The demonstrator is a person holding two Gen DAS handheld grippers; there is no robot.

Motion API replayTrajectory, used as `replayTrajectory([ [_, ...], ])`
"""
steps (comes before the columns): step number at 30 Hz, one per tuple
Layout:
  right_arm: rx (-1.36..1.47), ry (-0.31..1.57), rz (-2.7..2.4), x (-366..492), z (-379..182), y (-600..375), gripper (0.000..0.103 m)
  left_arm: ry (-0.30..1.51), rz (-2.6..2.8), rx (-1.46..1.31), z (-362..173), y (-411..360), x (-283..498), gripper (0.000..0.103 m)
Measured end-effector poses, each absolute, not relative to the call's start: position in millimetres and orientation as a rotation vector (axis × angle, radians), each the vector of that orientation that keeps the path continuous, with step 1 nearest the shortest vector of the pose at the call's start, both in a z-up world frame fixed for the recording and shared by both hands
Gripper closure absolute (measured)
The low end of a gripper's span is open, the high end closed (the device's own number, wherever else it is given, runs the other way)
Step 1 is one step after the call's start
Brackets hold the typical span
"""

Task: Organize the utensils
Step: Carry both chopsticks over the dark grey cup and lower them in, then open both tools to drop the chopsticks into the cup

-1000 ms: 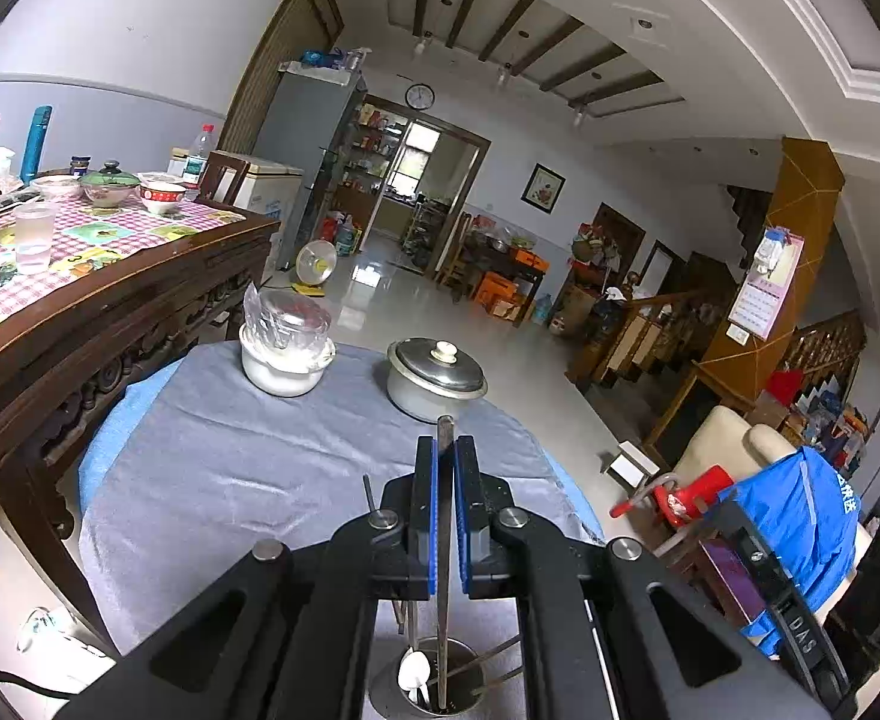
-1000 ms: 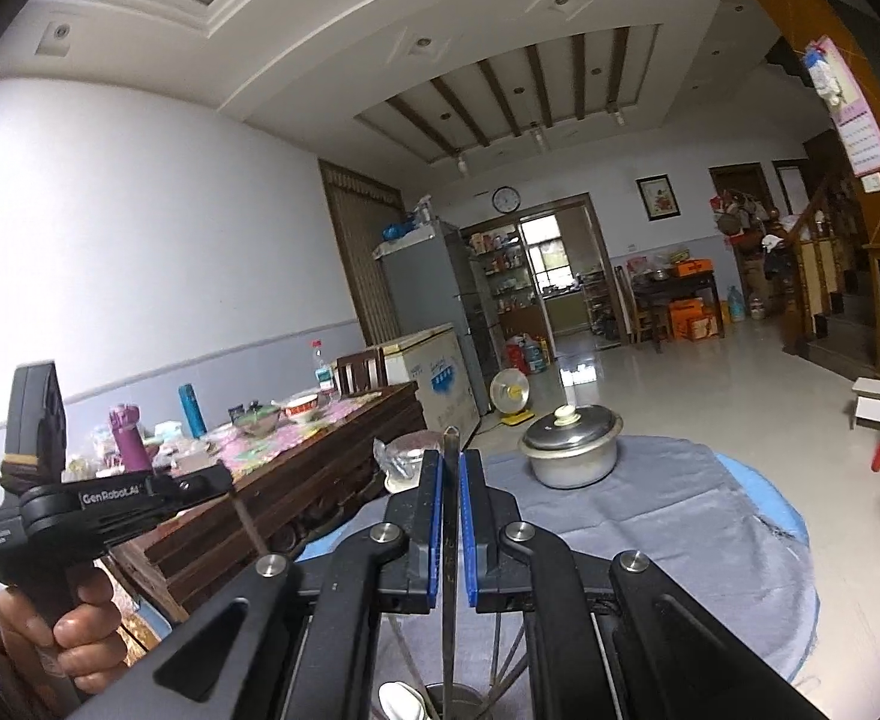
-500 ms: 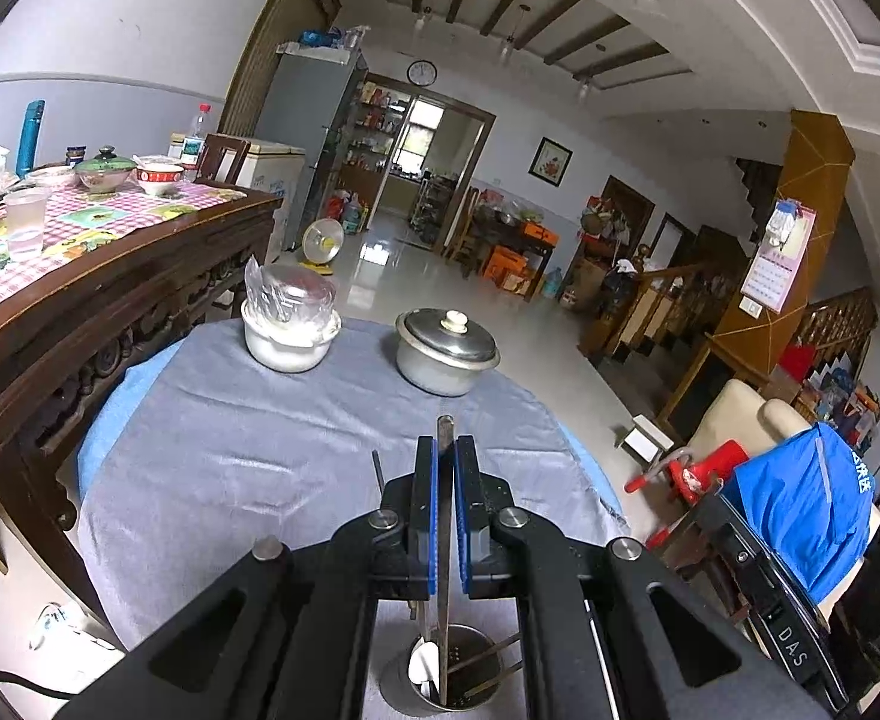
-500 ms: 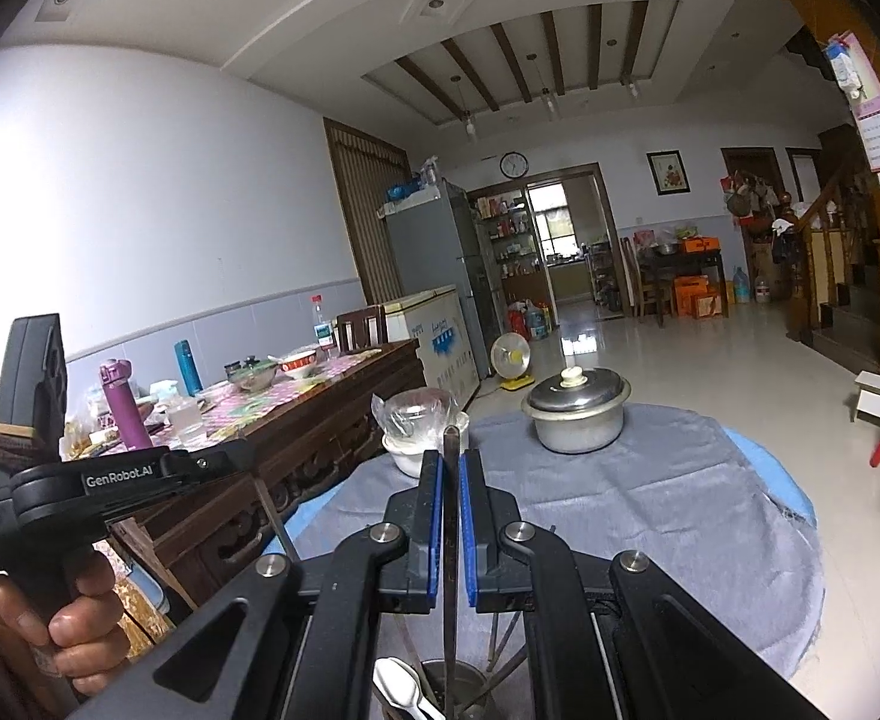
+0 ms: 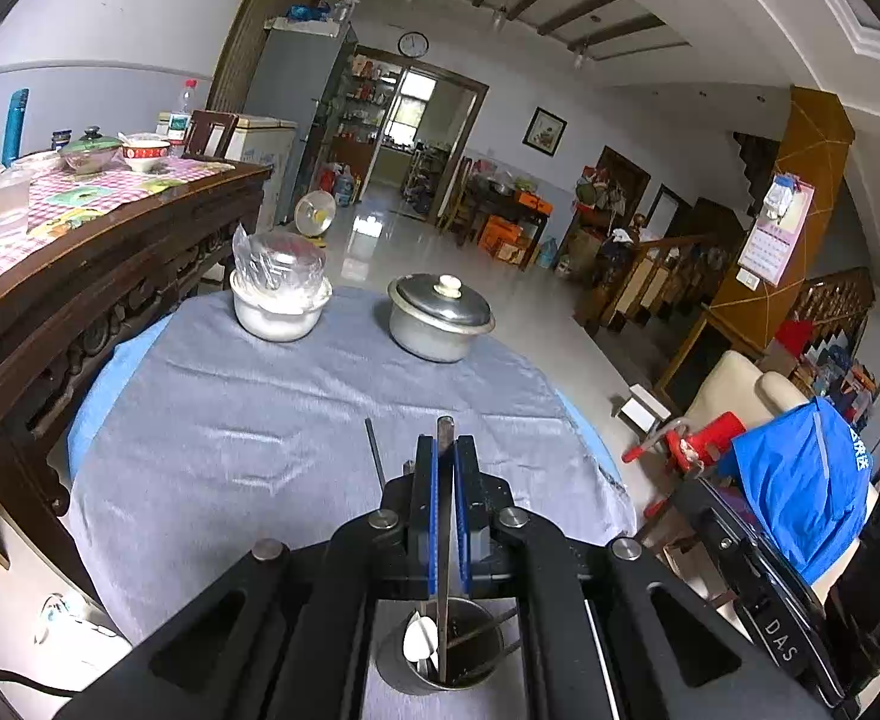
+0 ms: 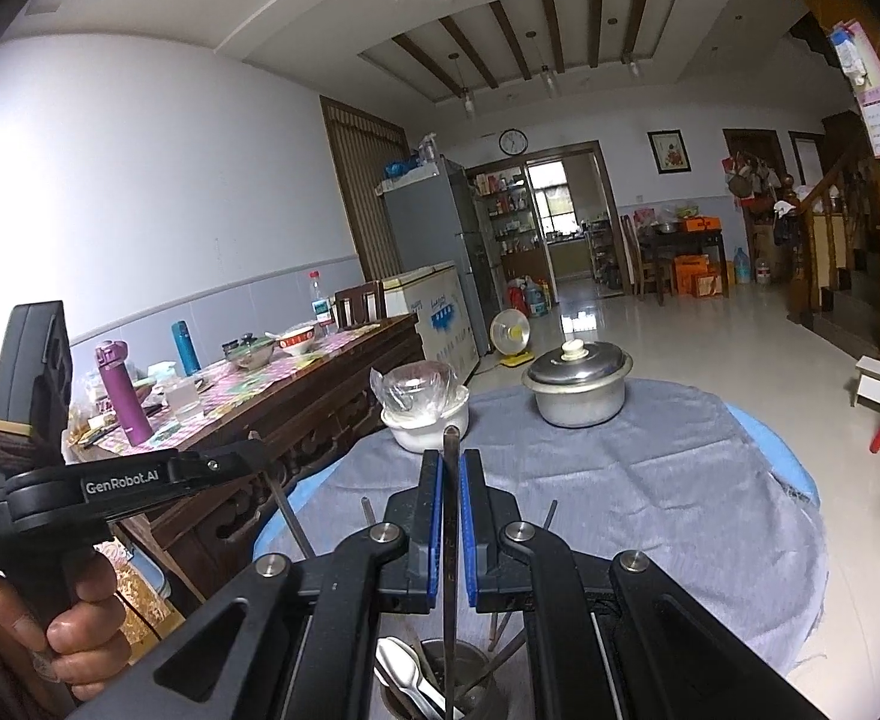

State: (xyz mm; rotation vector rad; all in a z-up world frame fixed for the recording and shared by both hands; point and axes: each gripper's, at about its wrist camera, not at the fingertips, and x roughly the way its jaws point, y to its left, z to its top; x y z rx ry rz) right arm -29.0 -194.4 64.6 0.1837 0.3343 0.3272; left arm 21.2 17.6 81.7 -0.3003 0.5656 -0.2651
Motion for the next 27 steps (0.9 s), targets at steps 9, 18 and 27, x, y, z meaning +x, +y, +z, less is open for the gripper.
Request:
replayTrajectory([
  [9,0.189,0.381,0.323,-21,56,-191,0.096,0.611,-0.275,-0.304,74,19,25,0.098],
  [18,0.235,0.389,0.335,-19,53,-196,0.094,0.600,-0.296,-0.325,75,26,26,0.089],
  [27,0.258,0.391,0.321,-18,50,-206,0.094,0.581,-0.216,-0.330,73,40,27,0.070],
])
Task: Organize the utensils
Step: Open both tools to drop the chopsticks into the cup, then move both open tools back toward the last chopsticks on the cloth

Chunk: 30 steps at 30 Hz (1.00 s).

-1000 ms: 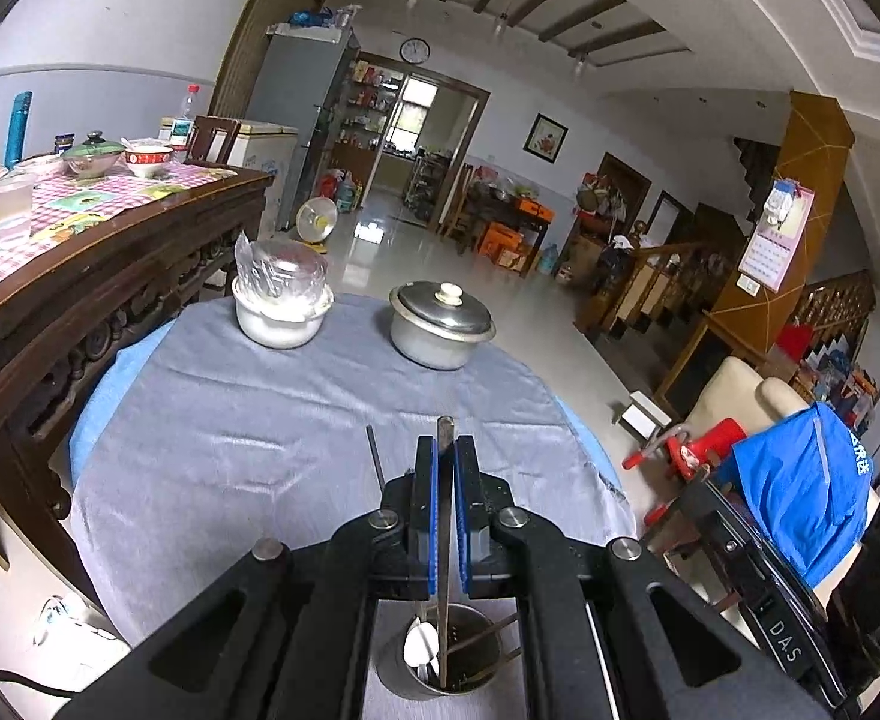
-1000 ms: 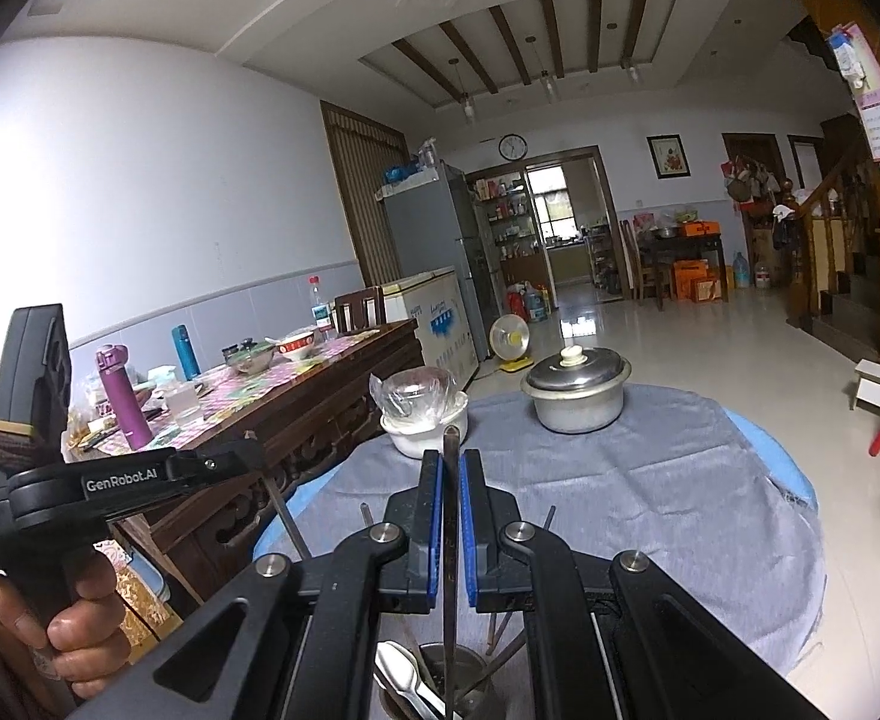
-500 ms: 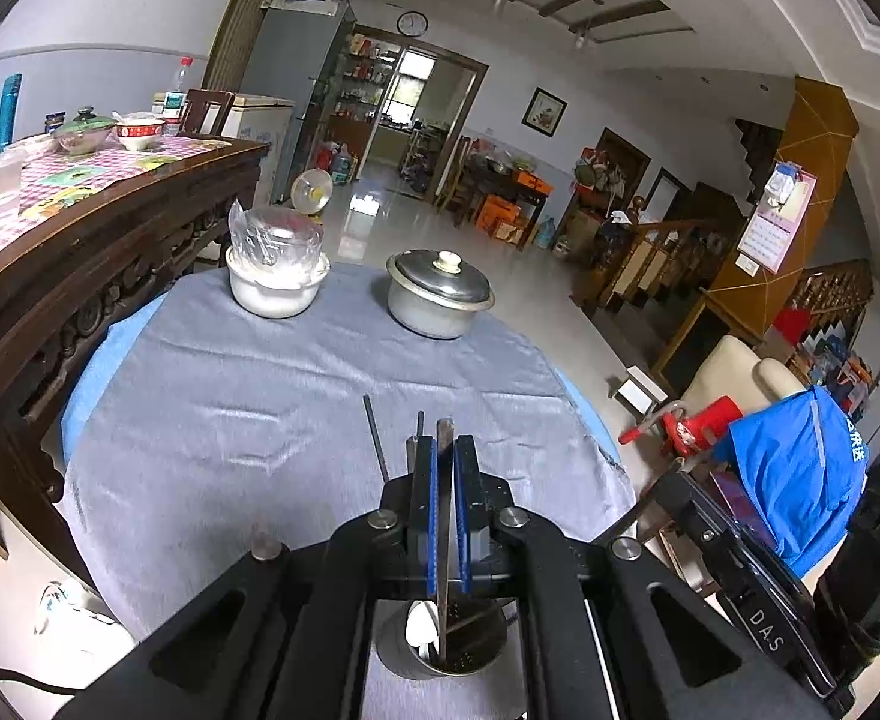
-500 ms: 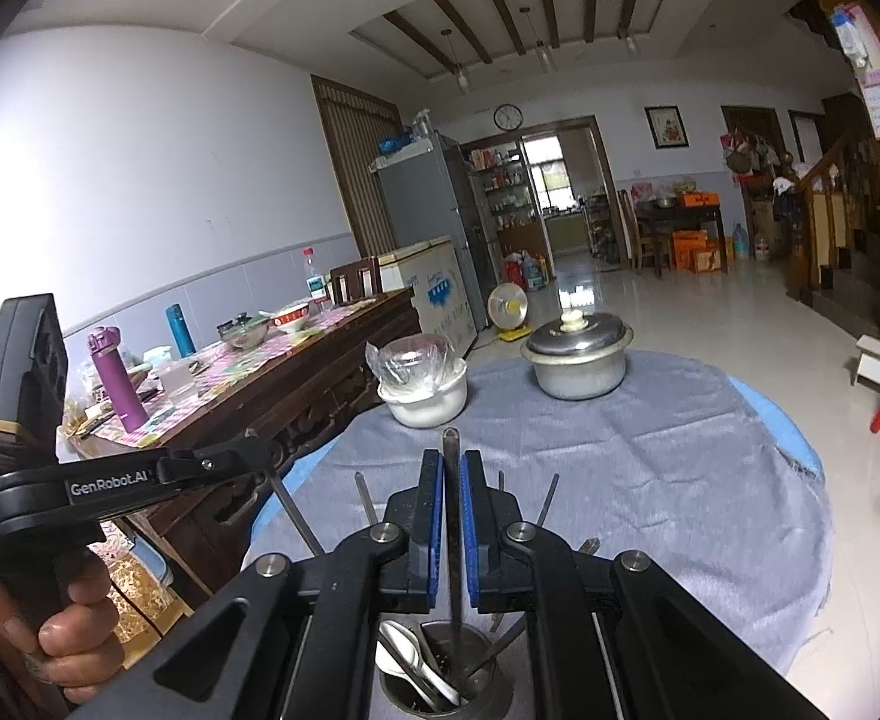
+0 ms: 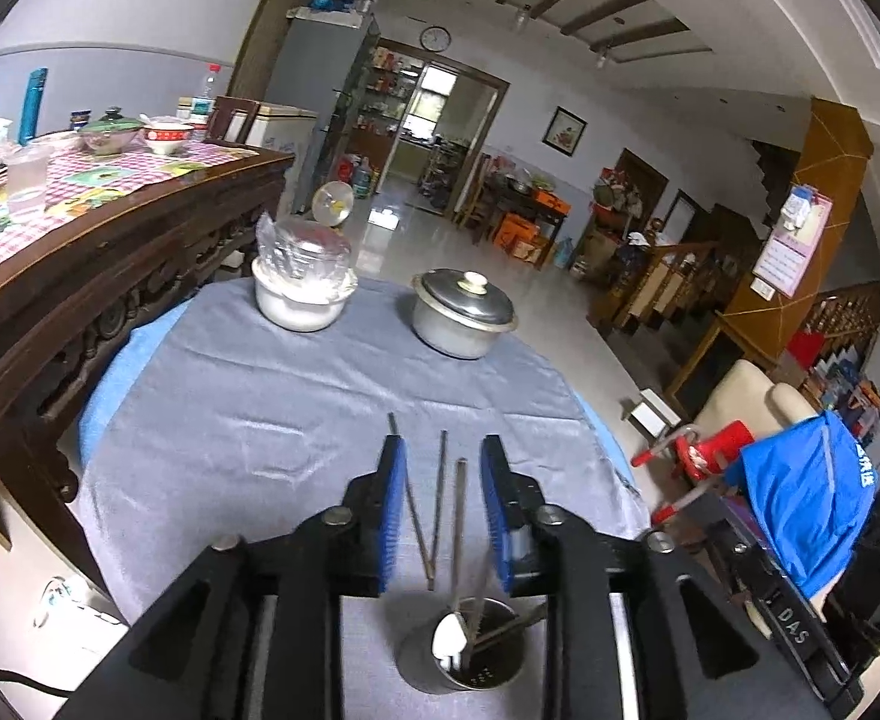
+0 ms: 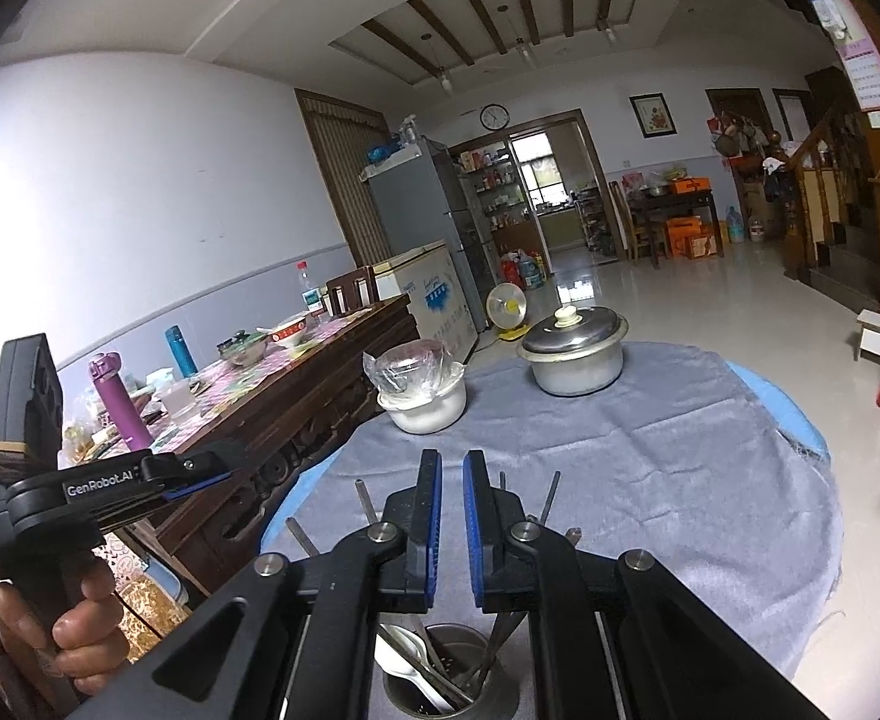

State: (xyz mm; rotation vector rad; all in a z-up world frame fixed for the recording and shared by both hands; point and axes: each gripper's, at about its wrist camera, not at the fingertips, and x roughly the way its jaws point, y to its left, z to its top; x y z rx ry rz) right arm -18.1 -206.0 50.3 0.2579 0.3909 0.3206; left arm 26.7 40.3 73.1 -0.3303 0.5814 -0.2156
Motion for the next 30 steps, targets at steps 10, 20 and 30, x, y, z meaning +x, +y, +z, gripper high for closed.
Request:
replayTrajectory([
  [10,0.294,0.400,0.311,-18,47,-220,0.089,0.594,-0.065,-0.331,58,70,27,0.044],
  [20,0.354,0.373,0.225,-21,51,-249,0.067,0.565,0.070,-0.226,55,71,20,0.037],
  [30,0.353,0.352,0.153,-27,54,-267,0.044,0.518,0.137,-0.154,61,68,12,0.033],
])
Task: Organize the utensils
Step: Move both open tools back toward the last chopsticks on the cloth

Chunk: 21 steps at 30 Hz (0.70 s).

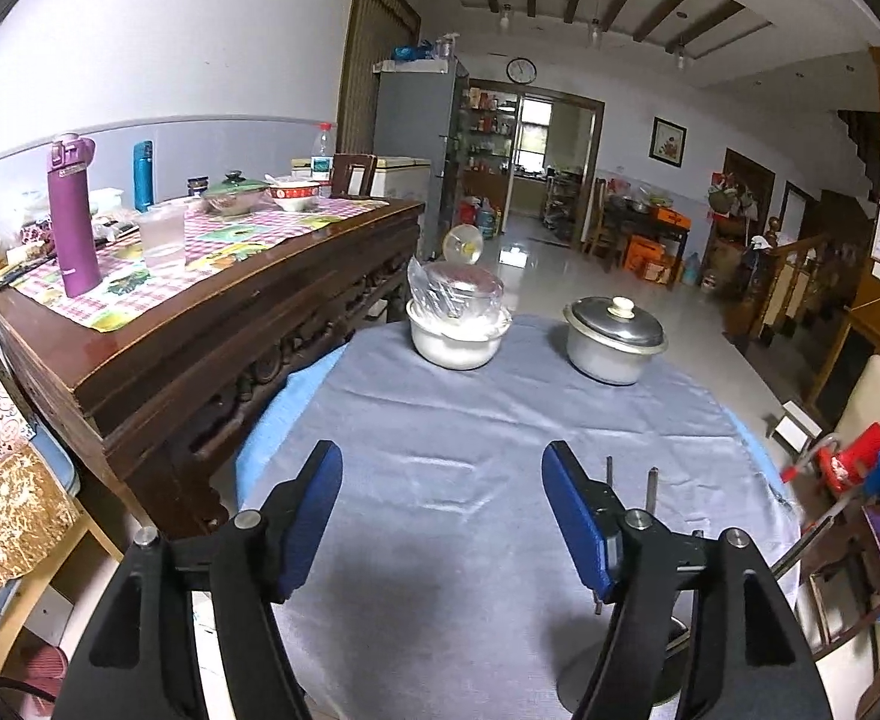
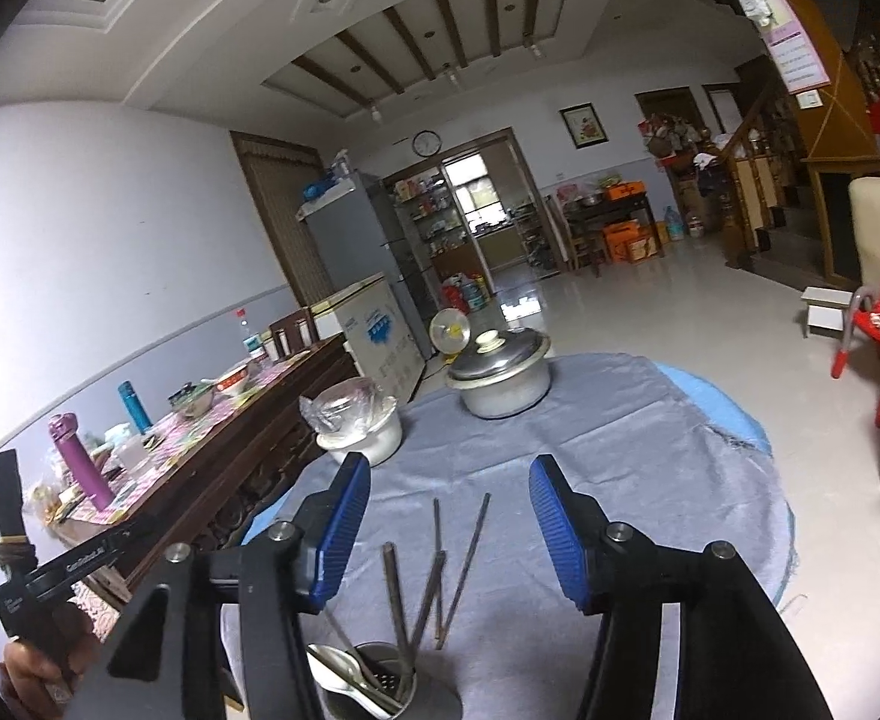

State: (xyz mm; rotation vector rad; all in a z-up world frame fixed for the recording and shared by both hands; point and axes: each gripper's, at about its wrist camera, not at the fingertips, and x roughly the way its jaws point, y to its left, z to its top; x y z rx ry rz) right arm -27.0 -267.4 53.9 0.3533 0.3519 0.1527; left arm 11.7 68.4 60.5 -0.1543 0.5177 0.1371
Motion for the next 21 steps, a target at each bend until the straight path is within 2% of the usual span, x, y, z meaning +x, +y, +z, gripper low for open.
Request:
replayTrajectory([
  [21,0.380,0.467,0.040,-7,33,-289,0.044,0.558,0.170,-0.115,51,68,18,0.032],
])
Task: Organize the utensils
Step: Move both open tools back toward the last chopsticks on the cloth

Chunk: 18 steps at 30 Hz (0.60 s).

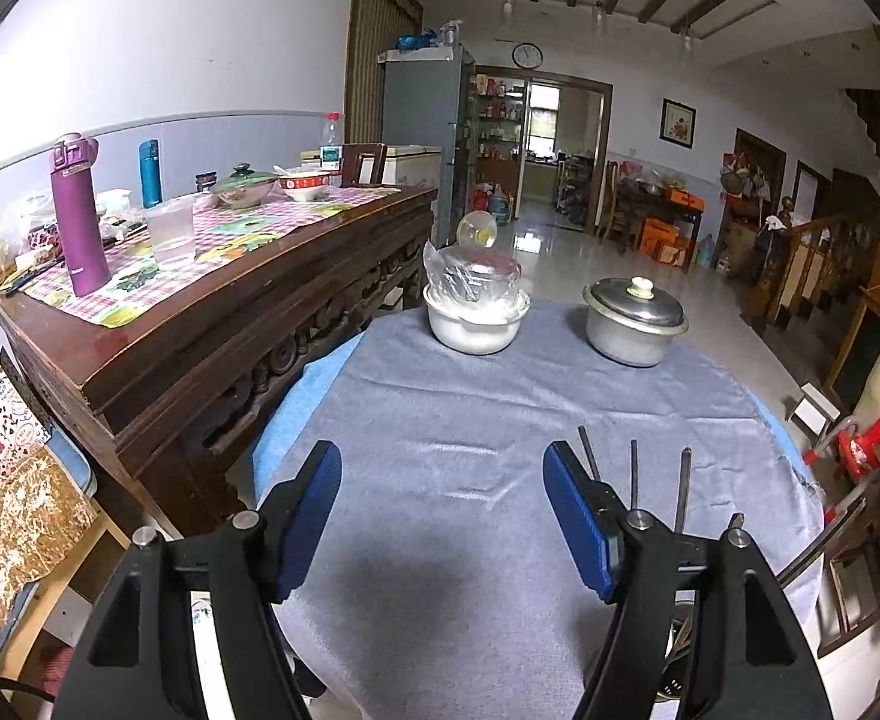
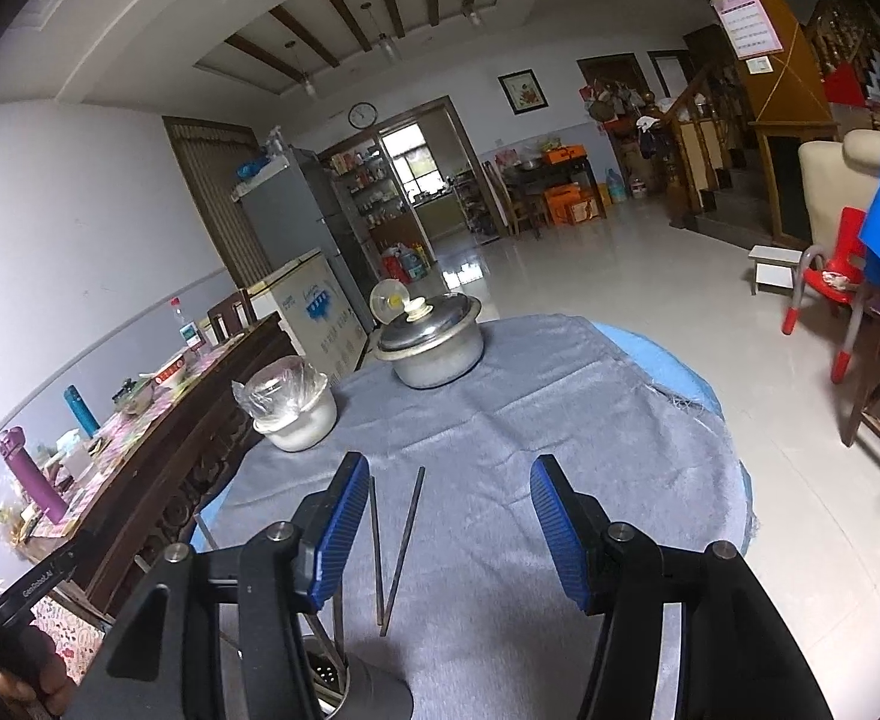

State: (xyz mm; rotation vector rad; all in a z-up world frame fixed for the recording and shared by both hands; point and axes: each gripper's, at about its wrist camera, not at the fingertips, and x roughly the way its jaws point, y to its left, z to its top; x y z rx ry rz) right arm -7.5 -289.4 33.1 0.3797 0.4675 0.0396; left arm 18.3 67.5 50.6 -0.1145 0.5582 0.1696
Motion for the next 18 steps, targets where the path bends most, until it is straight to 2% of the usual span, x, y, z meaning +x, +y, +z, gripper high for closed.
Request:
replayTrajectory([
  [18,0.390,0.517,0.006,5,17,-297,0.044,0.669,0.198,-0.095,17,76,35,0.032],
])
